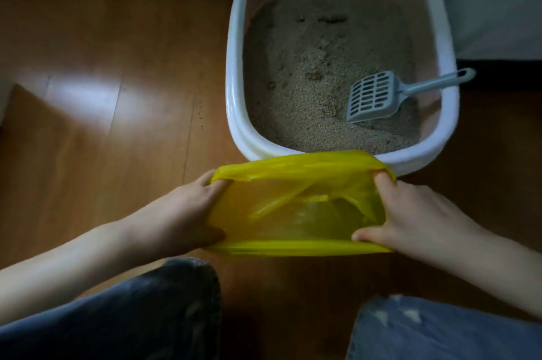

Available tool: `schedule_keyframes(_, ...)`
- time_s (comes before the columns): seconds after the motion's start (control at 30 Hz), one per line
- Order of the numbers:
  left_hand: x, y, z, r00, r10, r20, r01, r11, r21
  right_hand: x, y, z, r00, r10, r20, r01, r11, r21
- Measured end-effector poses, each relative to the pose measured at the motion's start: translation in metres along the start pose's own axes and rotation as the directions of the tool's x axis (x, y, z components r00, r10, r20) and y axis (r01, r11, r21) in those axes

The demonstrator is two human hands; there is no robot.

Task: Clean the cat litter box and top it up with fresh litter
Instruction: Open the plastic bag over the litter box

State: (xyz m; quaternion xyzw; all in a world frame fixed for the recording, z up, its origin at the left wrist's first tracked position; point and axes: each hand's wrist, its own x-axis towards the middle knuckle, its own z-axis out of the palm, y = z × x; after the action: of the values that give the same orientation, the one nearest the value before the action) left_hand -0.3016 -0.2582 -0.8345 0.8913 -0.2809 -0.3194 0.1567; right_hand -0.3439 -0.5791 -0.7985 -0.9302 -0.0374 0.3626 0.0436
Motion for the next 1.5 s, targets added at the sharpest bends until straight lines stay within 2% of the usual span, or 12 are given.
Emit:
schedule_keyframes(0.13,0.004,0.002,0.014,0.991,-0.013,0.136,0.003,0.998,0.068,-0.022,0.001,0.026,0.999,-0.031,0.039,0.033,0.997,-0.063)
schedule_keyframes(0.2,0.010,0.000,0.024,0.980,-0.023,0.196,0.006,0.996,0.085,-0.019,0.001,0.044,0.991,-0.038,0.128,0.039,0.999,-0.010)
schedule_keyframes(0.27,0.022,-0.003,0.031,0.975,-0.044,0.217,0.021,0.994,0.108,-0.002,0.005,0.057,0.983,0.014,0.181,-0.025,0.998,0.060)
schedule_keyframes(0.4,0.049,-0.009,0.043,0.985,-0.030,0.171,0.004,0.989,0.147,0.037,0.020,0.069,0.986,0.105,0.131,-0.113,0.992,0.055)
schedule_keyframes(0.7,0.080,-0.023,0.064,0.993,-0.060,0.101,0.023,0.943,0.331,0.059,0.036,0.083,0.990,0.118,0.074,-0.108,0.986,-0.126)
schedule_keyframes(0.87,0.068,-0.027,0.058,0.997,0.071,0.033,-0.078,0.914,0.399,0.049,0.033,0.077,0.998,0.063,-0.018,-0.065,0.976,-0.209)
schedule_keyframes(1.03,0.054,-0.011,0.045,0.963,0.261,-0.073,-0.183,0.827,0.532,0.025,0.023,0.054,0.999,0.053,-0.011,-0.054,0.953,-0.297)
schedule_keyframes(1.17,0.045,0.020,0.039,0.911,0.386,-0.145,-0.241,0.784,0.573,0.016,0.017,0.042,0.975,-0.046,-0.216,-0.042,0.921,-0.388)
schedule_keyframes(1.23,0.048,0.035,0.039,0.841,0.511,-0.180,-0.311,0.728,0.611,0.021,0.017,0.048,0.904,-0.215,-0.370,0.089,0.940,-0.330)
schedule_keyframes(1.3,0.057,0.042,0.043,0.771,0.609,-0.188,-0.409,0.699,0.586,0.034,0.014,0.058,0.834,-0.405,-0.375,0.300,0.902,-0.310)
schedule_keyframes(1.37,0.069,0.038,0.055,0.742,0.657,-0.136,-0.509,0.683,0.523,0.048,0.014,0.071,0.789,-0.511,-0.341,0.428,0.855,-0.292)
schedule_keyframes(1.5,0.086,0.017,0.075,0.813,0.582,0.000,-0.501,0.701,0.507,0.065,0.020,0.093,0.809,-0.526,-0.265,0.437,0.837,-0.329)
